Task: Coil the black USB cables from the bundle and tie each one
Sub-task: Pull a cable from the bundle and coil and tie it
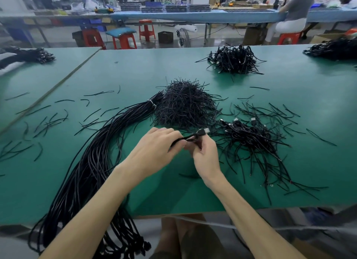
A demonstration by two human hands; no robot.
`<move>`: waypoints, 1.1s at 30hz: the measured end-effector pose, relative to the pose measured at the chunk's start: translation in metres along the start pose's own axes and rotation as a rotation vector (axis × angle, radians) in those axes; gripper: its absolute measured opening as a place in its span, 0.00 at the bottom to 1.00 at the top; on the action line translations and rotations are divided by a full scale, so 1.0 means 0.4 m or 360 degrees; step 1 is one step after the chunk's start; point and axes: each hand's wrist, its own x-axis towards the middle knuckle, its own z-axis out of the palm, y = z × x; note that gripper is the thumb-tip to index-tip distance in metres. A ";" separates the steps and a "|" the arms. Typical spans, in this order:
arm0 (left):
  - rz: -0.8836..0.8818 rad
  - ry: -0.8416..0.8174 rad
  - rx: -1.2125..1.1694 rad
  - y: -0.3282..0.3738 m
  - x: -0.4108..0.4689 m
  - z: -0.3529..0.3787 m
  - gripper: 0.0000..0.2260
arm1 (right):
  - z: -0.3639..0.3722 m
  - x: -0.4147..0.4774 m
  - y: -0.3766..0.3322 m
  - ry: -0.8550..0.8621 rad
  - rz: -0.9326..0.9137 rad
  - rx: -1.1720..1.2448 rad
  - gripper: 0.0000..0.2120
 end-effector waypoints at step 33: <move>-0.0772 -0.0015 -0.0208 0.022 0.068 0.011 0.17 | 0.005 0.002 0.012 -0.0155 -0.0032 -0.0133 0.13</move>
